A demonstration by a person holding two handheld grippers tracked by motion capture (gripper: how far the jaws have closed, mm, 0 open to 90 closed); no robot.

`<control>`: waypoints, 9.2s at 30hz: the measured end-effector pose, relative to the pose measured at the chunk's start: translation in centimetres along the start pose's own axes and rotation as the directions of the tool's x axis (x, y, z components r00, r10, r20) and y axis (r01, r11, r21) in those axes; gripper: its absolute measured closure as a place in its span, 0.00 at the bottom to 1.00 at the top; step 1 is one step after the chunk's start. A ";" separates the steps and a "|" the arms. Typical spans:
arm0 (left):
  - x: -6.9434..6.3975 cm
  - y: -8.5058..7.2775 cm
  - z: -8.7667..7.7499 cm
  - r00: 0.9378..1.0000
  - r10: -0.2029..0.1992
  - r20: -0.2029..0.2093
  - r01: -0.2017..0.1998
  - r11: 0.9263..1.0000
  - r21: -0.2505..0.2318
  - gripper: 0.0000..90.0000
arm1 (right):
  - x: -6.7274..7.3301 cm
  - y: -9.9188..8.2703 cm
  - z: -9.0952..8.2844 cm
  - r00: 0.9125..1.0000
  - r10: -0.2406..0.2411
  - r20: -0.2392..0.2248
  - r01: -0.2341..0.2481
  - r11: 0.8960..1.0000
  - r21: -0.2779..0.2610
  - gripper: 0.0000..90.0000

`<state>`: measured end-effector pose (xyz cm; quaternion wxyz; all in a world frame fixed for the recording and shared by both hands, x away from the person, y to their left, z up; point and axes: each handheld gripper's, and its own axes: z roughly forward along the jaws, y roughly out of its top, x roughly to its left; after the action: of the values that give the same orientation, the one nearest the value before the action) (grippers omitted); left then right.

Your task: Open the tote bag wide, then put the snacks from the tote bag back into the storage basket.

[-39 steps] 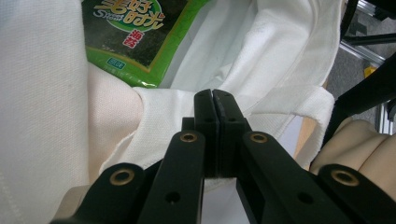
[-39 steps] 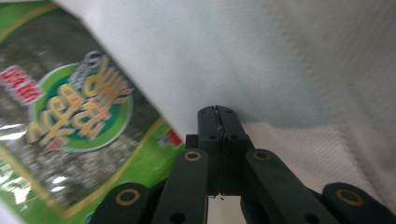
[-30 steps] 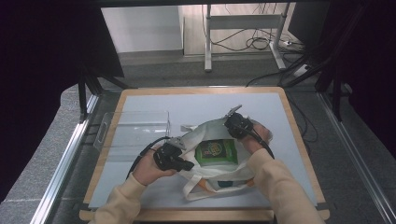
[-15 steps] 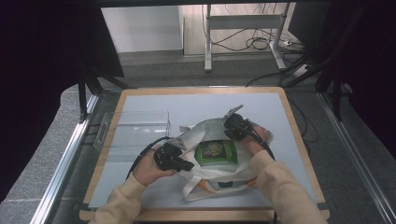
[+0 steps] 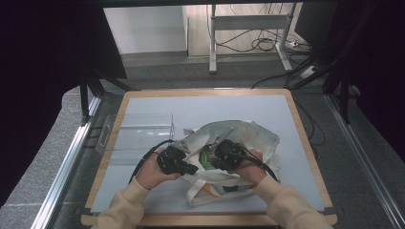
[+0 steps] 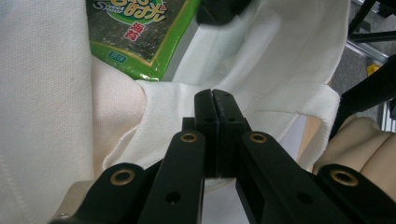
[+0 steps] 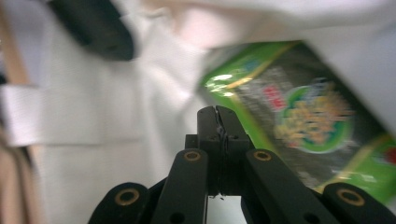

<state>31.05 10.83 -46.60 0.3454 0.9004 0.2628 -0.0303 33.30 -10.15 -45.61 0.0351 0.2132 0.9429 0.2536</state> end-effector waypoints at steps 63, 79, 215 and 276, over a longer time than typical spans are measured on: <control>0.2 -0.9 -0.1 1.000 -0.003 0.004 0.003 1.000 0.025 0.99 | 0.4 1.9 2.3 0.999 0.046 -0.005 -0.045 0.998 0.051 0.99; 0.1 -0.8 -0.8 1.000 -0.003 0.009 0.003 1.000 -0.002 0.99 | -4.0 -2.3 -3.6 0.964 0.247 0.097 -0.242 0.968 -0.059 0.97; 0.5 -1.1 -4.7 0.998 0.002 -0.064 -0.013 0.983 -0.181 0.40 | -5.1 -4.2 -9.8 0.834 0.549 0.054 -0.537 0.831 -0.145 0.99; 1.7 6.1 -4.1 0.994 0.060 -0.087 -0.074 0.982 -0.172 0.37 | -5.7 -4.2 -13.1 0.971 0.223 -0.083 -0.238 0.911 -0.337 1.00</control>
<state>35.02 10.40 -40.19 0.4130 0.8754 0.2477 0.0413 34.55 -21.85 -36.50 0.0213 0.3080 0.8526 0.4216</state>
